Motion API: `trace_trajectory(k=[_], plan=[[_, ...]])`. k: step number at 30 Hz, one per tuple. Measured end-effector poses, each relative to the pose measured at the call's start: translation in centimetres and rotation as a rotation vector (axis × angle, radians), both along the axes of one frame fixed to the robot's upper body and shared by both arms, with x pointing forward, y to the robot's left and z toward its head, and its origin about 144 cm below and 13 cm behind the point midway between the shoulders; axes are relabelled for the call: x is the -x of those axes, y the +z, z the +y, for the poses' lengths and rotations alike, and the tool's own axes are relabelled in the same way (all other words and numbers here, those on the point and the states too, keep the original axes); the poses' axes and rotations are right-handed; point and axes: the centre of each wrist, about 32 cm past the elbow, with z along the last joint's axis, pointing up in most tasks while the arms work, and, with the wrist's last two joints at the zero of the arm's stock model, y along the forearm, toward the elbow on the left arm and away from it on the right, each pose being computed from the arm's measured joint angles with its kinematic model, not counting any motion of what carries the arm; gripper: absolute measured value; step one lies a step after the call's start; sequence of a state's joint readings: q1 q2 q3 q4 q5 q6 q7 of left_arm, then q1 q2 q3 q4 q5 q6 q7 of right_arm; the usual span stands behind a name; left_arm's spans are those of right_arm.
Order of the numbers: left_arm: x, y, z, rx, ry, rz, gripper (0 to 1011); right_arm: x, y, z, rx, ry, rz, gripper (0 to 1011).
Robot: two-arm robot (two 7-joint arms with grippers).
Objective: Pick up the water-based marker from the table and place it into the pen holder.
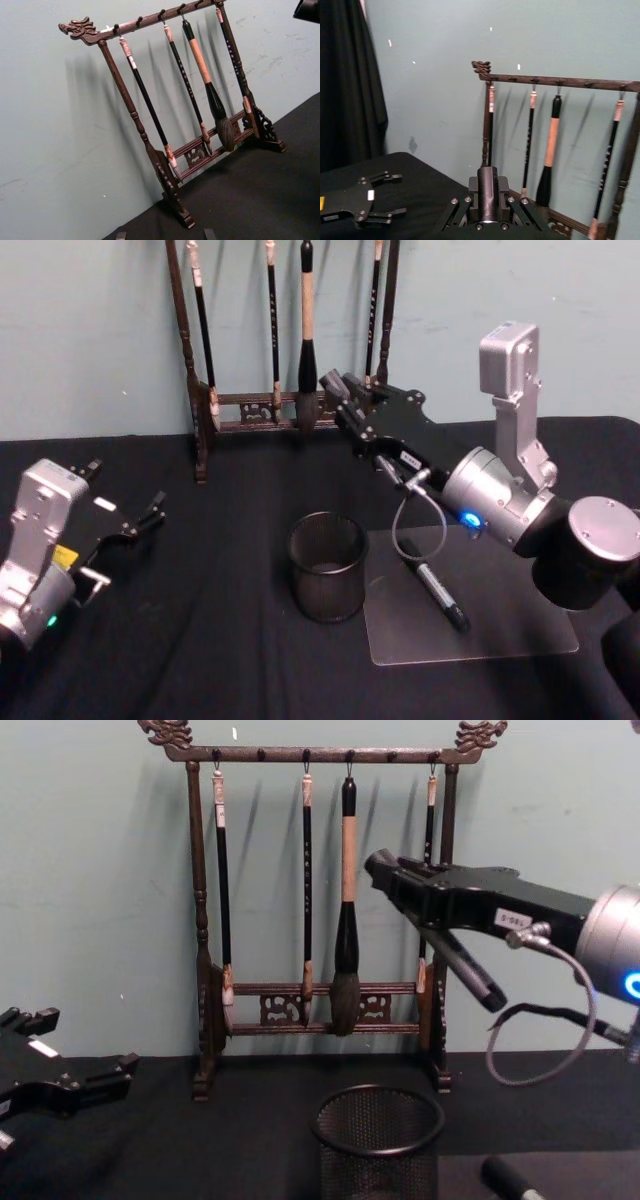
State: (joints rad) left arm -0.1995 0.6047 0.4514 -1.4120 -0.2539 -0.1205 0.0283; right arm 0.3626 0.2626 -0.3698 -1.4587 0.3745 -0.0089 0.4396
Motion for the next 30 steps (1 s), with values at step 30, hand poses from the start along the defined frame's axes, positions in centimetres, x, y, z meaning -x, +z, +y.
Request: trace_trajectory(k=[30], plan=[[0.0,0.0,0.0,0.0,0.0,0.0,1001,-0.8,-5.0,3.0,-0.043,0.166,0.059,225]])
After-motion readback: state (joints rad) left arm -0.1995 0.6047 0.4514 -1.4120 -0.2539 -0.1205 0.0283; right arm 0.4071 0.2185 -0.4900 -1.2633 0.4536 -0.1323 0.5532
